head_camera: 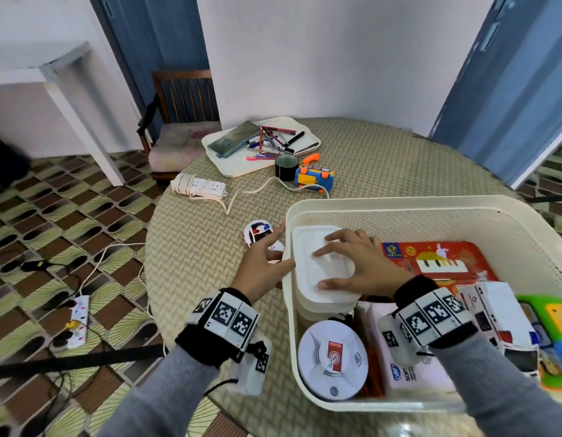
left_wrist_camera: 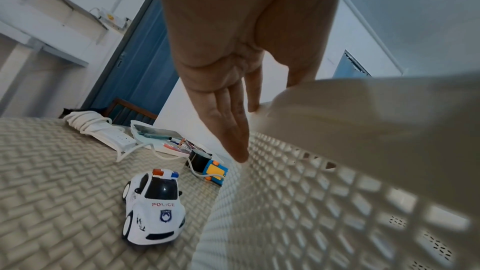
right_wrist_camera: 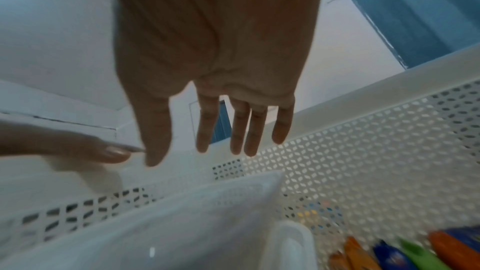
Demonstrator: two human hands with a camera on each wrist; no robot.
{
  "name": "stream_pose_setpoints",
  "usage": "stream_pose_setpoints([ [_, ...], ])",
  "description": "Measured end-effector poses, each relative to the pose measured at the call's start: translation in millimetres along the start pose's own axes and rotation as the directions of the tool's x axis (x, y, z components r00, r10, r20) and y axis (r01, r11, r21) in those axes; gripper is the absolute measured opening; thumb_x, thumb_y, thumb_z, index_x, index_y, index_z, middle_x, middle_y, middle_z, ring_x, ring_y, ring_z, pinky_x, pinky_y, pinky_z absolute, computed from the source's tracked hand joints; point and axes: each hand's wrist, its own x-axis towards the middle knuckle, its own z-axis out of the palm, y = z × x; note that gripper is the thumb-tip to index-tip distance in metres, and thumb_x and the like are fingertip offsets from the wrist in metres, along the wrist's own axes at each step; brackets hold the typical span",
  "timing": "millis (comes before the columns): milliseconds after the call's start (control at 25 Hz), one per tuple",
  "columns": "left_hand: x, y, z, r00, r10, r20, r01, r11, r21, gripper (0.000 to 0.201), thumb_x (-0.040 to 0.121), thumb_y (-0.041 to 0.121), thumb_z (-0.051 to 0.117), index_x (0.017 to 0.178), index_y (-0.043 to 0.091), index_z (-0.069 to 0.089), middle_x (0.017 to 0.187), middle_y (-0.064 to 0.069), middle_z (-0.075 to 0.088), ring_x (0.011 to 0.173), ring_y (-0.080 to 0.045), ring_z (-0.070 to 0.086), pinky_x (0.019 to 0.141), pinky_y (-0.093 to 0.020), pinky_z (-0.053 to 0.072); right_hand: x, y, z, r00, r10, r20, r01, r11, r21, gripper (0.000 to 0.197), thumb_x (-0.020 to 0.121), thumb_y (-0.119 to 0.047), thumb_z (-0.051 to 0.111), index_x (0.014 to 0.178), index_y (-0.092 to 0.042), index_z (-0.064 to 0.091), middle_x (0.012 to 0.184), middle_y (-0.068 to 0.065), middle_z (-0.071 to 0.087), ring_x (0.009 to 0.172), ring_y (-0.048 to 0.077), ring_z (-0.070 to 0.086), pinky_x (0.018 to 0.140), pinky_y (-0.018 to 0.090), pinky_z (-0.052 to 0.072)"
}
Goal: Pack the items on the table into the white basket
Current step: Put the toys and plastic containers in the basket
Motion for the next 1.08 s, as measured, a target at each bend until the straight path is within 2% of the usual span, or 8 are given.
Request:
stream_pose_setpoints([
  [80,-2,-1,-1,1.000,0.002,0.000,-0.002,0.999,0.032,0.061,0.085,0.015,0.067,0.140,0.030,0.044,0.106,-0.010,0.069,0.091,-0.023,0.069,0.075,-0.040,0.058,3,-2,-8,0.995,-0.003,-0.096,0.012,0.995,0.097,0.054,0.076,-0.056,0.069,0.124,-0.037,0.055,0.128,-0.008,0.043,0.122,0.013,0.037,0.098,0.032,0.025],
  [160,-5,1,-5,0.999,0.024,-0.041,-0.022,0.998,0.059,0.053,0.087,0.025,0.067,0.137,0.026,0.048,0.108,-0.005,0.067,0.091,-0.015,0.066,0.071,-0.025,0.054,9,-8,-19,0.973,0.001,-0.229,0.056,0.968,0.244,0.041,0.083,-0.034,0.071,0.122,-0.025,0.058,0.120,-0.002,0.051,0.112,0.014,0.050,0.092,0.020,0.038],
  [200,-7,3,-8,0.997,0.034,-0.073,-0.030,0.998,0.057,0.047,0.088,0.025,0.065,0.133,0.022,0.051,0.106,-0.003,0.066,0.087,-0.010,0.064,0.065,-0.016,0.049,13,-13,-25,0.961,0.006,-0.277,0.080,0.951,0.300,0.037,0.085,-0.027,0.070,0.119,-0.021,0.060,0.118,-0.001,0.054,0.106,0.013,0.053,0.085,0.011,0.040],
  [280,-10,7,-19,0.989,0.060,-0.133,-0.056,0.998,0.038,0.035,0.090,0.019,0.063,0.125,0.019,0.056,0.099,0.000,0.065,0.082,-0.006,0.060,0.058,-0.008,0.044,24,-30,-40,0.945,0.003,-0.326,0.124,0.922,0.366,0.030,0.086,-0.020,0.069,0.115,-0.017,0.062,0.114,-0.002,0.058,0.097,0.009,0.056,0.078,0.004,0.041],
  [480,-10,13,-71,0.973,0.071,-0.220,-0.058,0.996,0.068,0.031,0.088,0.010,0.063,0.116,0.023,0.058,0.104,-0.005,0.067,0.087,-0.012,0.061,0.064,-0.017,0.042,75,-84,-71,0.953,-0.049,-0.298,0.180,0.884,0.432,0.028,0.085,-0.017,0.070,0.112,-0.015,0.063,0.104,0.001,0.063,0.081,0.006,0.057,0.069,0.005,0.042],
  [680,7,16,-135,0.957,0.045,-0.285,-0.031,0.998,0.053,0.032,0.088,0.007,0.062,0.119,0.015,0.058,0.108,-0.014,0.067,0.091,-0.015,0.060,0.067,-0.018,0.043,145,-136,-72,0.977,0.030,-0.211,0.066,0.899,0.434,0.025,0.087,-0.022,0.068,0.110,-0.014,0.064,0.086,-0.001,0.058,0.070,0.003,0.051,0.061,0.010,0.040],
  [880,41,-3,-210,0.967,0.029,-0.252,-0.005,0.995,0.098,0.026,0.088,0.007,0.061,0.112,0.018,0.059,0.107,-0.014,0.067,0.086,-0.014,0.059,0.064,-0.019,0.042,220,-184,-23,0.978,0.153,-0.141,-0.076,0.893,0.443,0.020,0.086,-0.020,0.066,0.104,-0.012,0.065,0.079,-0.005,0.050,0.076,0.012,0.050,0.056,0.014,0.031],
  [1080,61,-48,-284,0.986,-0.020,-0.168,0.048,0.985,0.164,0.026,0.087,0.010,0.062,0.111,0.021,0.060,0.101,-0.010,0.068,0.085,-0.014,0.062,0.065,-0.021,0.043,256,-216,59,0.953,0.294,-0.073,-0.202,0.797,0.569,0.013,0.086,-0.015,0.065,0.099,-0.013,0.064,0.076,-0.002,0.057,0.063,0.007,0.052,0.054,0.017,0.038],
])
